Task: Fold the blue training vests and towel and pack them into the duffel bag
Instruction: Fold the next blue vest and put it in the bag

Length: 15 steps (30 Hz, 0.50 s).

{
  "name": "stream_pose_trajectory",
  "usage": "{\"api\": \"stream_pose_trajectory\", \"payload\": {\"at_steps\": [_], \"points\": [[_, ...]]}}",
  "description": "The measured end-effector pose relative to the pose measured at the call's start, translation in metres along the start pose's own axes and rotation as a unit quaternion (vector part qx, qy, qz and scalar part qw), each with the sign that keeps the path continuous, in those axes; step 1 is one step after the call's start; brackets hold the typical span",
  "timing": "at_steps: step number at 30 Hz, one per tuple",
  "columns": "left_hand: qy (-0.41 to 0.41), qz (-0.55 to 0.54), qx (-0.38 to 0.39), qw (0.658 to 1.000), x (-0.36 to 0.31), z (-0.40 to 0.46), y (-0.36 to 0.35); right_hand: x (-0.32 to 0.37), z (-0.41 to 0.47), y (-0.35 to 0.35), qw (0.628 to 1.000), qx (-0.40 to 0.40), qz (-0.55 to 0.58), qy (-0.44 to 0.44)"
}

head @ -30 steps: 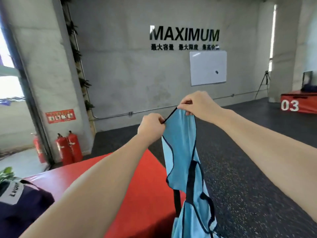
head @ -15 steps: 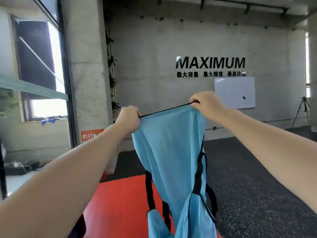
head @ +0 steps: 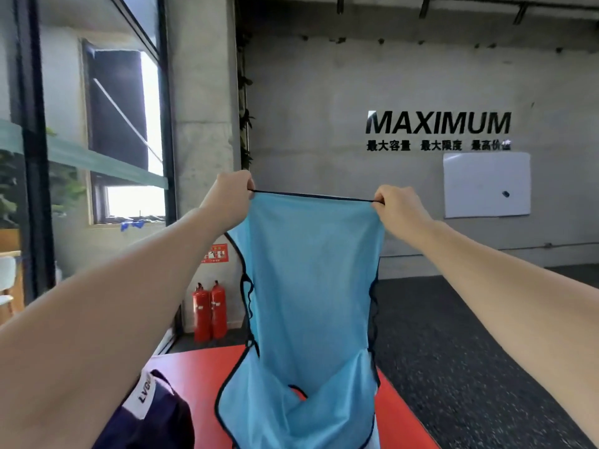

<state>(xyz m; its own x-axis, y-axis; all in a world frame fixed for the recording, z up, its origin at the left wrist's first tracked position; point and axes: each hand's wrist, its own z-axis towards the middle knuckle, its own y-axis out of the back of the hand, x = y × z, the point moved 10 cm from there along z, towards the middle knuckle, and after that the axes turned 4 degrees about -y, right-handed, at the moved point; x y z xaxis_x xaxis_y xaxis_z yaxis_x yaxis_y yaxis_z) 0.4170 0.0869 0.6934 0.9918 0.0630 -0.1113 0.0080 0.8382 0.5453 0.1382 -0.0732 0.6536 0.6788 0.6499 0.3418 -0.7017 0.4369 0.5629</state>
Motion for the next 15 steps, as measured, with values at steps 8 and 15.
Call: {"api": "stream_pose_trajectory", "payload": {"at_steps": [8, 15], "points": [[0.06, 0.002, 0.092, 0.994, 0.081, -0.097, -0.097, -0.015, -0.055, -0.125, 0.994, 0.107, -0.001, -0.025], [0.065, -0.024, 0.327, 0.942, 0.12, -0.317, -0.244, -0.06, -0.209, -0.283, 0.943, 0.329, -0.041, -0.018]]}}
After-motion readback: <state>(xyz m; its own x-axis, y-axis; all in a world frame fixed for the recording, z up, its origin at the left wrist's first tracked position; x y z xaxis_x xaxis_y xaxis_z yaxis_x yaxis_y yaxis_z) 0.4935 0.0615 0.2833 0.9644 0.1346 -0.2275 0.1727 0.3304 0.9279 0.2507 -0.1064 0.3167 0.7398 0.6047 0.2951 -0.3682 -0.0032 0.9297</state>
